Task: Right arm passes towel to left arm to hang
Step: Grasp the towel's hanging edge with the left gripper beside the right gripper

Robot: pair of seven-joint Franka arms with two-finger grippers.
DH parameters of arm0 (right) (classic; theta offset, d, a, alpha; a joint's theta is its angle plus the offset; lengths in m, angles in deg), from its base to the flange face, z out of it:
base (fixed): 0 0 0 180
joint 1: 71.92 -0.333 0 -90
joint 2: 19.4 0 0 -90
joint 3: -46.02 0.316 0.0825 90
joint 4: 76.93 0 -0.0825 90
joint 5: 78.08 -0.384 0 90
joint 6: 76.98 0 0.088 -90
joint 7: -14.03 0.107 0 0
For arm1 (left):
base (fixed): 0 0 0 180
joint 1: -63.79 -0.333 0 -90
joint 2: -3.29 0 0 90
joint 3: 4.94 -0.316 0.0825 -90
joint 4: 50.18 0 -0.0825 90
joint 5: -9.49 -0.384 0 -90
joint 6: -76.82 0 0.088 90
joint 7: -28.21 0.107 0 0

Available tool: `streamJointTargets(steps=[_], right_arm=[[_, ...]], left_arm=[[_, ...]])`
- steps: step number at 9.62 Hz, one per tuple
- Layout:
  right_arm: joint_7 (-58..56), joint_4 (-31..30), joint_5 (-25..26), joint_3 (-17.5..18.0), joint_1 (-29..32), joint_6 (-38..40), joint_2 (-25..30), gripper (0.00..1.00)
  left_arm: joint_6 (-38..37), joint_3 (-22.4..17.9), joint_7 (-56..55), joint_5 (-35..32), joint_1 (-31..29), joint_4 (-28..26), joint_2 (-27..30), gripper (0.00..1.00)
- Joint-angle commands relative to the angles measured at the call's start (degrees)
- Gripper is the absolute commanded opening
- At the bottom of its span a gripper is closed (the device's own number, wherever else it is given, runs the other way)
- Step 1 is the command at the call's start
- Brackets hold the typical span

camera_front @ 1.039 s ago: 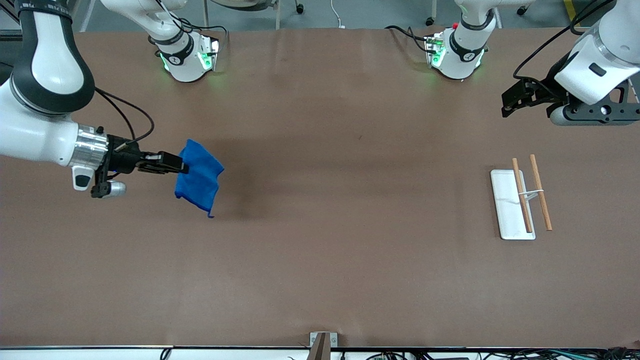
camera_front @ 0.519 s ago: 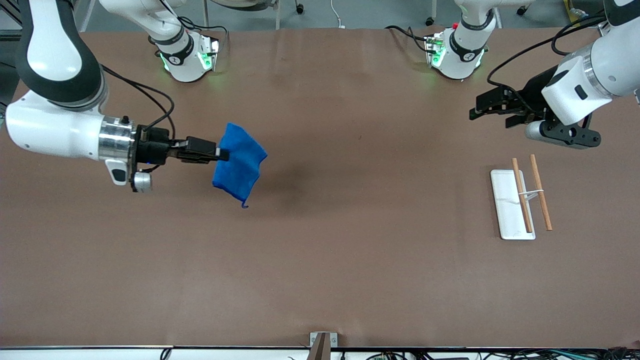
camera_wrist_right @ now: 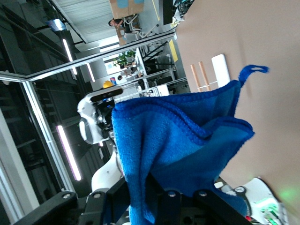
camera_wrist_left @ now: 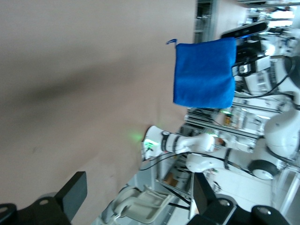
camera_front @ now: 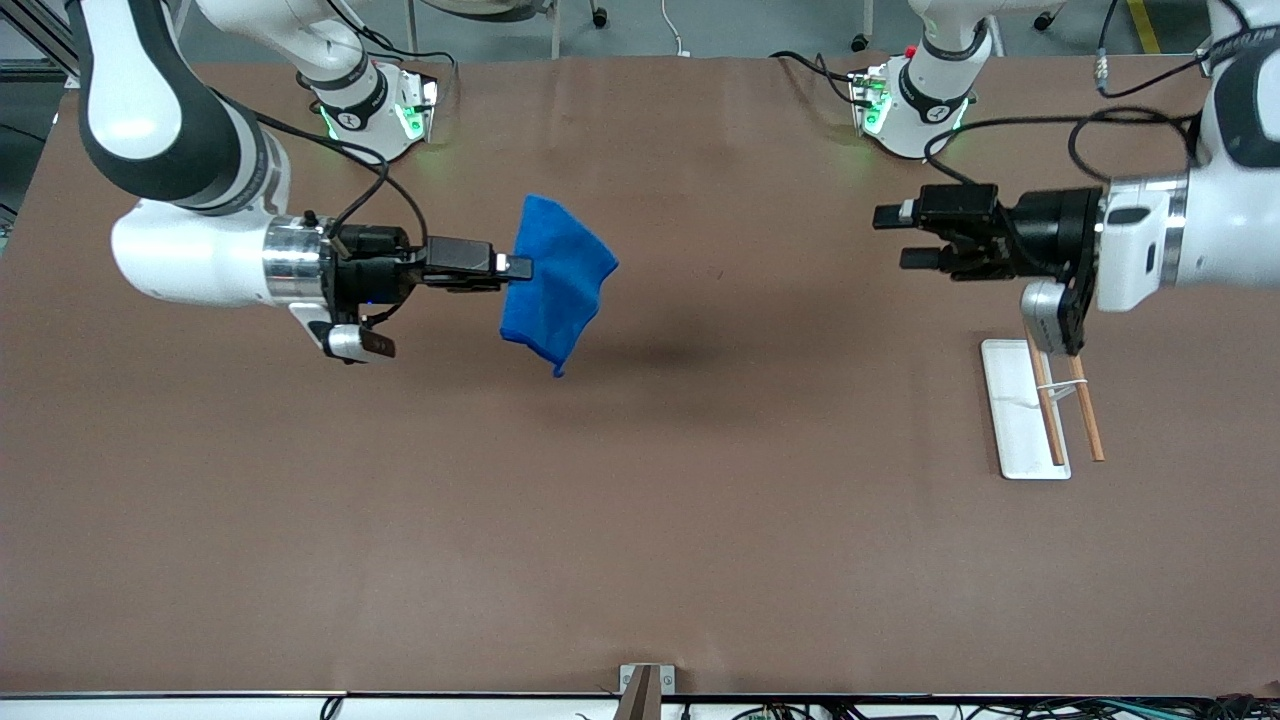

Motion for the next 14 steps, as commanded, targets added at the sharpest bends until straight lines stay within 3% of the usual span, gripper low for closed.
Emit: streamJointTargets(steps=[1,2,3,4,8,11,14], right_arm=[[-0.59,2.22,-8.31,-0.45,-3.89,-1.43,-1.88,0.0],[-0.59,3.27,-10.7,-0.45,-5.47,-4.39,-2.68,0.0],[-0.51,5.11,-12.46,-0.45,-7.14,-5.81,-3.81,0.0],[-0.5,6.09,-14.57,-0.45,-7.86,-6.18,-4.7,0.0],[-0.42,7.68,-18.54,-0.45,-10.23,-9.08,-5.06,0.0],[-0.42,7.77,-18.63,-0.45,-10.59,-9.69,-5.06,0.0],[-0.42,8.11,-19.95,-0.45,-11.9,-11.27,-5.14,0.0]], left_arm=[[0.17,0.32,7.9,14.79,0.04,-9.87,-0.68,0.99],[0.17,0.67,12.03,19.66,0.22,-12.44,-1.03,0.98],[0.08,1.02,17.56,20.75,0.75,-13.51,-1.47,0.88],[-0.18,1.9,20.83,22.77,0.84,-13.79,-2.69,0.85],[-0.18,7.08,23.68,36.29,1.45,-15.2,-8.5,0.75],[0.7,7.53,23.85,38.95,3.21,-14.49,-10.7,0.66],[0.96,7.44,25.43,40.54,4.52,-13.44,-13.51,0.67]])
